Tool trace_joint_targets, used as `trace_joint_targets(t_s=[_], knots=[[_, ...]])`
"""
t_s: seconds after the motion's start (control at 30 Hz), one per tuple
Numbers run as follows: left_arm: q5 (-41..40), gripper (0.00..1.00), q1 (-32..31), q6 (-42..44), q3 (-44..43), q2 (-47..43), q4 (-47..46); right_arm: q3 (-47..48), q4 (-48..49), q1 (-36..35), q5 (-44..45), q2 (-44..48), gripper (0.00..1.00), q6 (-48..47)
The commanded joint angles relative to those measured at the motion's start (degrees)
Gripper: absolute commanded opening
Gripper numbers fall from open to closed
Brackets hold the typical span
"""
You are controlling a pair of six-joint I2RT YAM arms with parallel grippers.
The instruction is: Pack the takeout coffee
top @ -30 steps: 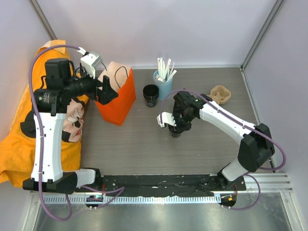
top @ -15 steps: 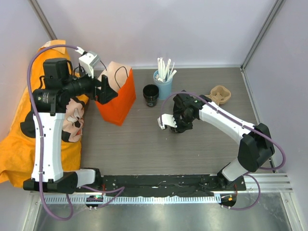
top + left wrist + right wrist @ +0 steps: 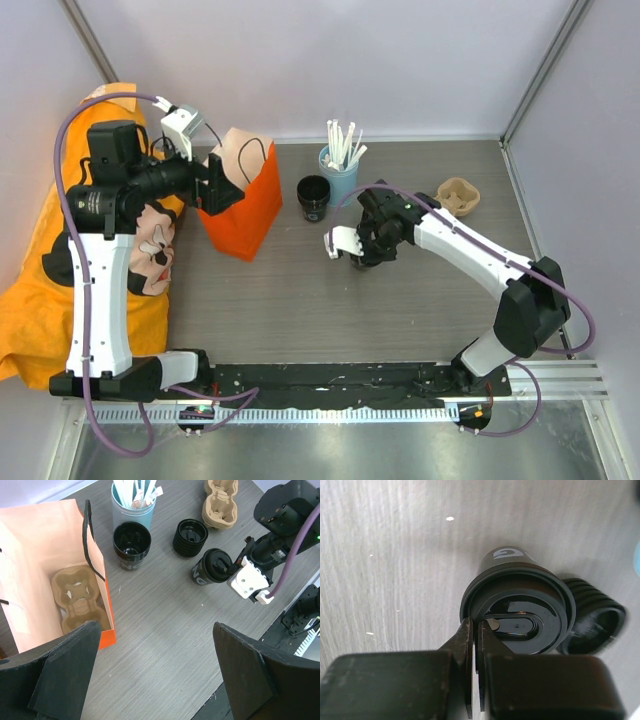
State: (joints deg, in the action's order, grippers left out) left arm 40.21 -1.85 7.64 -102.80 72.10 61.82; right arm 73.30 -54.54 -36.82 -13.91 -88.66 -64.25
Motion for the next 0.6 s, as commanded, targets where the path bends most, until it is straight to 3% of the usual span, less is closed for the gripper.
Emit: trace_joint_targets(t_s=[0.0,0.3,0.57], knots=[[2.1,1.00,0.6,-1.2,0.1,-0.8,-3.0,7.9,-1.5,-0.4,0.6,0.0,0.01,2.8],[0.1,1.00,0.8,-0.4,0.6,-1.3,-6.2,21.8,-12.9,-0.4,1.8,-3.8,0.01,8.2],[0.1,1.00,0.8,1.5,-2.5,3.4,-9.3,30.0,-13.1,-0.4,1.8,-3.5,0.01,19.1]])
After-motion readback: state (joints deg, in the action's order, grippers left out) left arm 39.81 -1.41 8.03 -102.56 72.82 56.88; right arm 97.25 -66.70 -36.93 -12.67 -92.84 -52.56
